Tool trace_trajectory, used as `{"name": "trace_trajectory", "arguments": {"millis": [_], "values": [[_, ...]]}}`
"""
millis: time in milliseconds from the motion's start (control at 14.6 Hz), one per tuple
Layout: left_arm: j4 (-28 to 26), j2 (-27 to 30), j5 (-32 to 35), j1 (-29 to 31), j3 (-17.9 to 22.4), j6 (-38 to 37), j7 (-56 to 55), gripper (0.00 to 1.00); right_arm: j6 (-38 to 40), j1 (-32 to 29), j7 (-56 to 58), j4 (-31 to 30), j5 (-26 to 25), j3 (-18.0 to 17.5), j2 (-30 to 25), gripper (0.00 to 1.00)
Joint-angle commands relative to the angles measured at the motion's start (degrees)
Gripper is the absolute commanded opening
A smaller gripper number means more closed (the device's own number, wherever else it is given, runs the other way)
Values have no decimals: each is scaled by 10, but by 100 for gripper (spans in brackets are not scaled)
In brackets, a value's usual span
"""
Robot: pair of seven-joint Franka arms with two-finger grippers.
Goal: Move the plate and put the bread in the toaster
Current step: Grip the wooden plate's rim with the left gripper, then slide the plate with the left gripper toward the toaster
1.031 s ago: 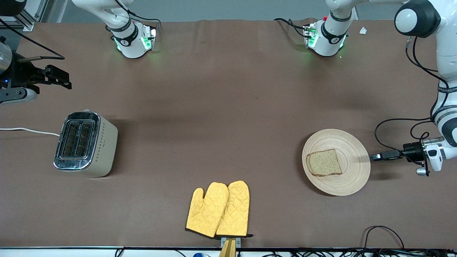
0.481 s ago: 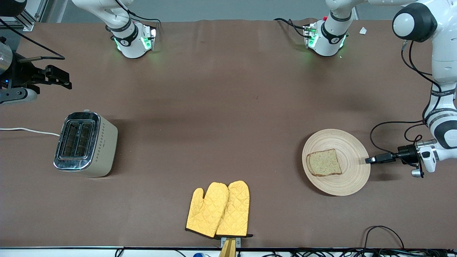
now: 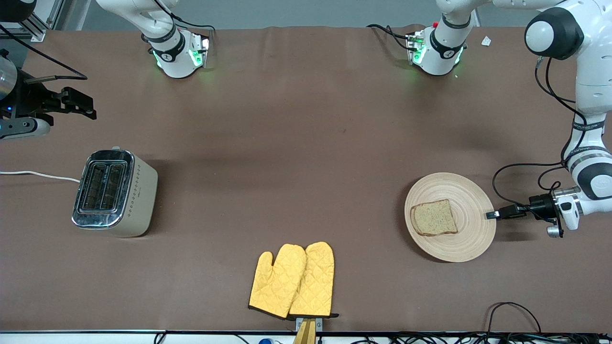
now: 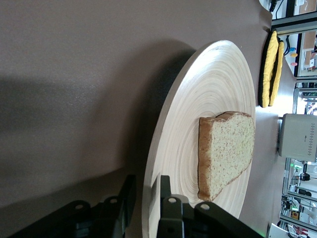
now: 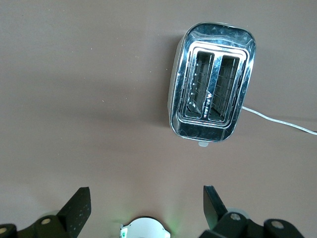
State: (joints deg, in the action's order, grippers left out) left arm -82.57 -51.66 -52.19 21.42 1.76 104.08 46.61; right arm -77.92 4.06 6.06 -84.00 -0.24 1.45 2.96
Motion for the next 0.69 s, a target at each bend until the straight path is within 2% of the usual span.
{"name": "trace_trajectory", "arguments": {"millis": [0, 137, 344, 618], "values": [[8, -7, -12, 3, 0, -7, 16, 11, -6, 2, 0, -11, -1, 0, -8, 100], [8, -7, -13, 3, 0, -10, 28, 2, -6, 2, 0, -11, -1, 0, -8, 100], [10, -5, -12, 2, -9, -35, 27, 0, -6, 2, 0, -11, -1, 0, -8, 100], [10, 7, -12, 2, -61, -81, 19, 0, -6, 1, 0, -12, 0, 0, -8, 100]]}}
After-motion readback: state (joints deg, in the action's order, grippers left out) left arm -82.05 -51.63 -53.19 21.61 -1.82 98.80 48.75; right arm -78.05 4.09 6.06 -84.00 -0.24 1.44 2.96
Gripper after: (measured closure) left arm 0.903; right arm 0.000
